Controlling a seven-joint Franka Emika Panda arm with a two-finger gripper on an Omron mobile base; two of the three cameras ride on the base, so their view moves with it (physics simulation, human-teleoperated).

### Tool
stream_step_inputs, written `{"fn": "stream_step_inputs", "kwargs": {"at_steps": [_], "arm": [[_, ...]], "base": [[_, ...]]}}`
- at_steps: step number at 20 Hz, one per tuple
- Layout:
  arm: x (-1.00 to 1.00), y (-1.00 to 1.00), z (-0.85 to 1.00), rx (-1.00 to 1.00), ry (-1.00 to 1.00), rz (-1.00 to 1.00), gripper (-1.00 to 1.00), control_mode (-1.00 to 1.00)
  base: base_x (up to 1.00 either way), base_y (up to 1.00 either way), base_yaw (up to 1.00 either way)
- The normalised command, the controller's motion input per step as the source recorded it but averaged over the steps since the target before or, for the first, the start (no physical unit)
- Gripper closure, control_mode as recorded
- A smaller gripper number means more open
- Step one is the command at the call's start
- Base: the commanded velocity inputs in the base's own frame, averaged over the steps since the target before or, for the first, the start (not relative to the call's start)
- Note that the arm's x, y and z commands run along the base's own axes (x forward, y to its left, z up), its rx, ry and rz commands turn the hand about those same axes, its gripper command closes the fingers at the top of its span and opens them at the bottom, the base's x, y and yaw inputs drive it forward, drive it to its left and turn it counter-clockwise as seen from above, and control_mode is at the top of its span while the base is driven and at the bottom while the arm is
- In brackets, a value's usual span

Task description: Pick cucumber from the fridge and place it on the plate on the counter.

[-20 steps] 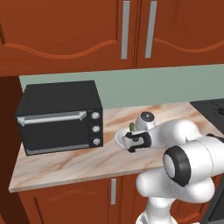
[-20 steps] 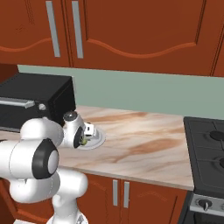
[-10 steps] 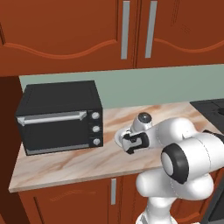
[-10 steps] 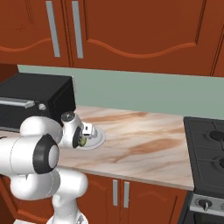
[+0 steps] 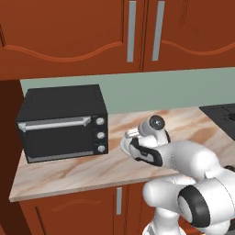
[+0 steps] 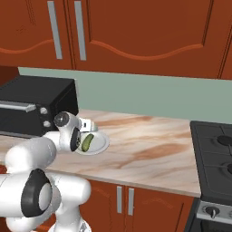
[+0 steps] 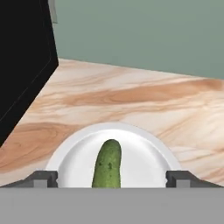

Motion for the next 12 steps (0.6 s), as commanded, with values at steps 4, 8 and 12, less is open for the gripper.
{"fn": "stream_step_inputs", "kwargs": {"at_steps": [4,8,12], "arm": [[-0.48,0.00,0.73,0.07,-0.24,0.00,-1.00,-1.00],[-0.83,-0.12,0.51,0.12,-0.05,0.00,-1.00,-1.00],[-1.00,-0.25,0.31,0.15,0.00,-0.02,-1.00,-1.00]], "base": [[0.00,0.00,0.00],[0.00,0.00,0.00],[0.00,0.00,0.00]]}}
